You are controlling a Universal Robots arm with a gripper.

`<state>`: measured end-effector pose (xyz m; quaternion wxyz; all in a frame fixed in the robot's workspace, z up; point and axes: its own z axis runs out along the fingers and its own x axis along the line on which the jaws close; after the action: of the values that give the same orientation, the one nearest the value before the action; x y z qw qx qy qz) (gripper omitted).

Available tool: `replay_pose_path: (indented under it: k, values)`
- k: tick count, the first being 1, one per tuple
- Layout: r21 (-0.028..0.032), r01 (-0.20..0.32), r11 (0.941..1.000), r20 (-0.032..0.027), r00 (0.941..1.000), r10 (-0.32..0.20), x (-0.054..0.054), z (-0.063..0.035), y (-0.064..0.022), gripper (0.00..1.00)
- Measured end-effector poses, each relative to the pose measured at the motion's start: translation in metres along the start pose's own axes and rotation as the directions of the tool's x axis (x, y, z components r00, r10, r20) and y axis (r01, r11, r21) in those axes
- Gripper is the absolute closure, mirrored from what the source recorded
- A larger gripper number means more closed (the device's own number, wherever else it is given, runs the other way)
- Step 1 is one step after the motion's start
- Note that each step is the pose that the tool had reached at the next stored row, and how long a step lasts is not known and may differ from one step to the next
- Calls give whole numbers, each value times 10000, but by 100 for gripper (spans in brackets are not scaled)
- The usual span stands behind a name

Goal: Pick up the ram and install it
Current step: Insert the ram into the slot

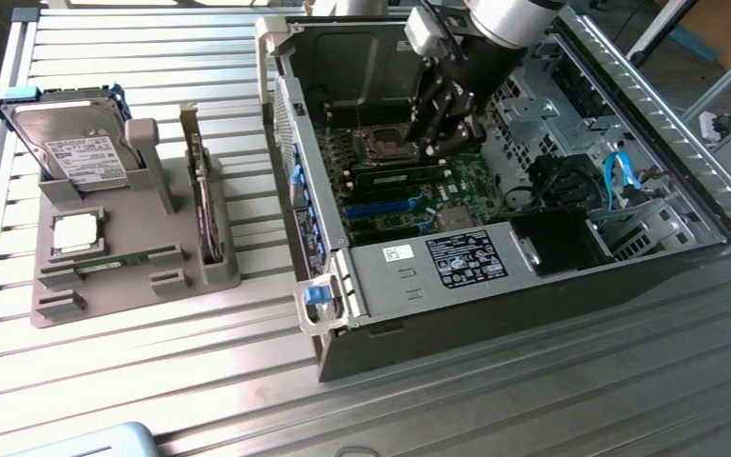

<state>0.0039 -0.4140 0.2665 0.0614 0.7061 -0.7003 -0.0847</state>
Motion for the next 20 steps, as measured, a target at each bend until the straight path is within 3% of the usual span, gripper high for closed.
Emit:
replay_pose_path:
  k: [2,7,13,14,15,18,20]
  values:
    - [0,0,10000,0,10000,0,-6,-172,36,56]
    - [0,-12,10000,1,10000,12,-11,-338,69,56]
    - [0,-27,10000,5,10000,27,-12,-343,69,58]
    - [0,-28,10000,5,10000,28,-11,-343,69,64]
    - [0,-27,10000,5,10000,27,-12,-343,69,64]
    - [1,-28,10000,5,10000,28,-12,-343,69,83]
    - [16,-26,10000,5,10000,26,-11,-342,69,83]
